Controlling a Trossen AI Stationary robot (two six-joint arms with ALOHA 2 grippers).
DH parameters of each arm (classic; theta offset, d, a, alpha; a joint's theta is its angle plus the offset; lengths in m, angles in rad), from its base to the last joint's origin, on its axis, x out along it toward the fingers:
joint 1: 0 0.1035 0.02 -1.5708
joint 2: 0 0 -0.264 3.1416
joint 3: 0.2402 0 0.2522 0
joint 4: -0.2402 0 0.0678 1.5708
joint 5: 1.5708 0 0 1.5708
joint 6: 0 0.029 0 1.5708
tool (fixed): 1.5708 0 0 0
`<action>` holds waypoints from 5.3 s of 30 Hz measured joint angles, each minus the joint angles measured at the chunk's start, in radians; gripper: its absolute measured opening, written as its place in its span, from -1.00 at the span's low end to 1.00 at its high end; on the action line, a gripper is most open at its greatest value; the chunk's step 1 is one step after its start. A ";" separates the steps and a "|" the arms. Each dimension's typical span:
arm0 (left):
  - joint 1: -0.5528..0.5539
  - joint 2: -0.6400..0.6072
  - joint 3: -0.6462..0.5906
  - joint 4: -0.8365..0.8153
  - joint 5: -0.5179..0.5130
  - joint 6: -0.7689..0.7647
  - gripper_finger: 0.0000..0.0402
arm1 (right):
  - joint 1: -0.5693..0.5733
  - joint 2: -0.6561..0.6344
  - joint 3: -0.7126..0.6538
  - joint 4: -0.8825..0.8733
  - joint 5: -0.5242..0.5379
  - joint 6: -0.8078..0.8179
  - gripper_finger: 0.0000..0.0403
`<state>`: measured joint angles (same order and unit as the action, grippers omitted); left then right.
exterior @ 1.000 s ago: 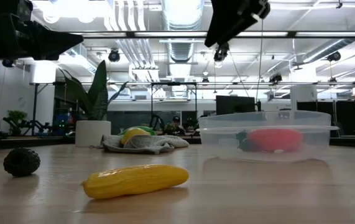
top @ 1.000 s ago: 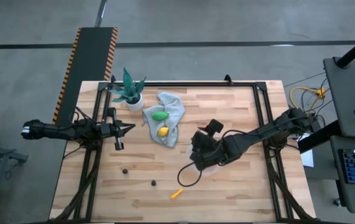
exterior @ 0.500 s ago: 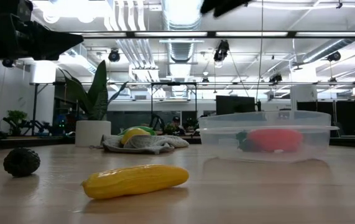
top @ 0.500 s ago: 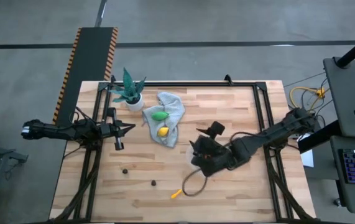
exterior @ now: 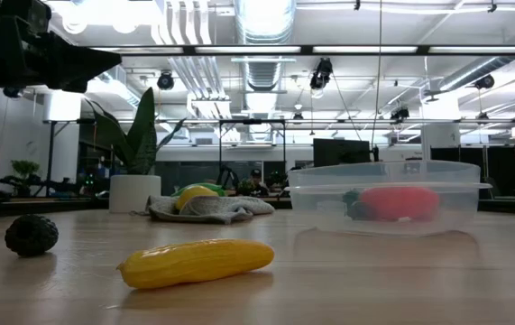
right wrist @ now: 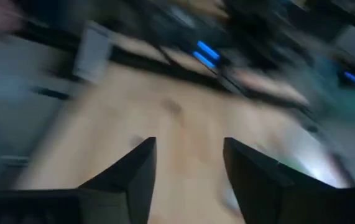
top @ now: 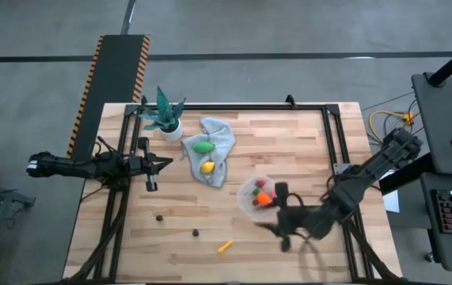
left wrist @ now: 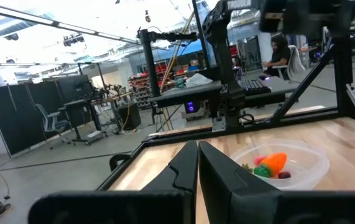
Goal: Pick and placing Produce into tupperware
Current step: Put the black cherry into the transparent bin
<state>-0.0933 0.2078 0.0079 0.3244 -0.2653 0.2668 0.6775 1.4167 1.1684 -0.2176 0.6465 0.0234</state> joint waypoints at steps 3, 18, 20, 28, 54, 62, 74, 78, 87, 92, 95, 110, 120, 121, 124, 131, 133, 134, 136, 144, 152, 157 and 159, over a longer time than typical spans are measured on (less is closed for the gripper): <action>0.000 0.001 0.000 0.001 0.000 0.000 -1.00 | -0.032 -0.111 -0.143 0.239 -0.227 -0.160 -0.24; 0.000 0.032 0.000 0.000 -0.001 -0.025 -1.00 | -0.570 -0.643 -0.762 0.624 -0.607 -0.278 -0.95; 0.000 0.035 0.000 -0.001 -0.001 -0.021 -1.00 | -0.593 -0.715 -0.786 0.607 -0.599 -0.295 -0.96; 0.000 0.034 0.000 0.001 -0.002 0.006 -1.00 | -0.567 -1.023 -0.922 0.466 -0.584 -0.235 -0.96; 0.000 0.033 0.000 0.009 -0.005 0.003 -1.00 | -0.540 -1.120 -1.113 0.437 -0.515 -0.091 -0.96; 0.000 0.055 0.004 0.006 -0.001 0.003 -0.90 | -0.540 -1.120 -1.113 0.443 -0.515 -0.145 -0.96; -0.002 0.202 0.242 -0.009 0.039 0.027 0.02 | -0.540 -1.119 -1.113 0.478 -0.514 -0.208 -0.96; -0.006 0.295 0.435 -0.200 0.046 0.027 0.07 | -0.540 -1.119 -1.113 0.477 -0.514 -0.208 -0.96; -0.012 0.575 0.944 -0.919 0.046 -0.111 0.07 | -0.540 -1.119 -1.123 0.476 -0.514 -0.187 -0.96; -0.032 0.736 1.088 -1.184 0.046 -0.246 0.07 | -0.540 -1.119 -1.126 0.476 -0.514 -0.157 -0.96; -0.048 0.827 1.122 -1.295 0.051 -0.304 0.07 | -0.540 -1.119 -1.126 0.476 -0.514 -0.154 -0.96; -0.180 1.166 1.188 -1.467 0.222 -0.451 0.07 | -0.540 -1.119 -1.126 0.484 -0.464 -0.146 -0.96; -0.353 1.223 1.142 -1.655 0.203 -0.724 0.07 | -0.540 -1.119 -1.126 0.486 -0.463 -0.128 -0.96; -0.373 1.236 1.141 -1.650 0.199 -0.744 0.07 | -0.540 -1.120 -1.126 0.487 -0.463 -0.128 -0.96; -0.443 1.278 1.140 -1.644 0.201 -0.782 0.07 | -0.540 -1.120 -1.126 0.487 -0.463 -0.107 -0.96; -0.575 1.389 1.139 -1.644 0.201 -0.835 0.07 | -0.540 -1.108 -1.126 0.485 -0.466 -0.083 -0.96; -0.597 1.420 1.139 -1.634 0.200 -0.837 0.07 | -0.540 -1.106 -1.126 0.484 -0.466 -0.091 -0.96; -0.604 1.436 1.140 -1.634 0.200 -0.837 0.07 | -0.540 -1.106 -1.126 0.483 -0.466 -0.098 -0.96; -0.614 1.465 1.140 -1.633 0.199 -0.832 0.07 | -0.540 -1.106 -1.126 0.484 -0.465 -0.103 -0.96; -0.630 1.549 1.137 -1.559 0.196 -0.818 0.07 | -0.540 -1.106 -1.126 0.484 -0.465 -0.111 -0.96; -0.631 1.566 1.102 -1.544 0.151 -0.809 0.07 | -0.540 -1.106 -1.126 0.484 -0.462 -0.149 -0.96; -0.636 1.561 1.048 -1.462 0.170 -0.807 0.07 | -0.540 -1.106 -1.126 0.484 -0.462 -0.155 -0.96; -0.636 1.561 1.036 -1.439 0.171 -0.806 0.07 | -0.540 -1.106 -1.126 0.484 -0.462 -0.155 -0.96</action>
<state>-0.7297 1.7687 1.0436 -1.1142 -0.0938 -0.5396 0.1371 0.3111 0.0425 0.2661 0.1841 -0.1314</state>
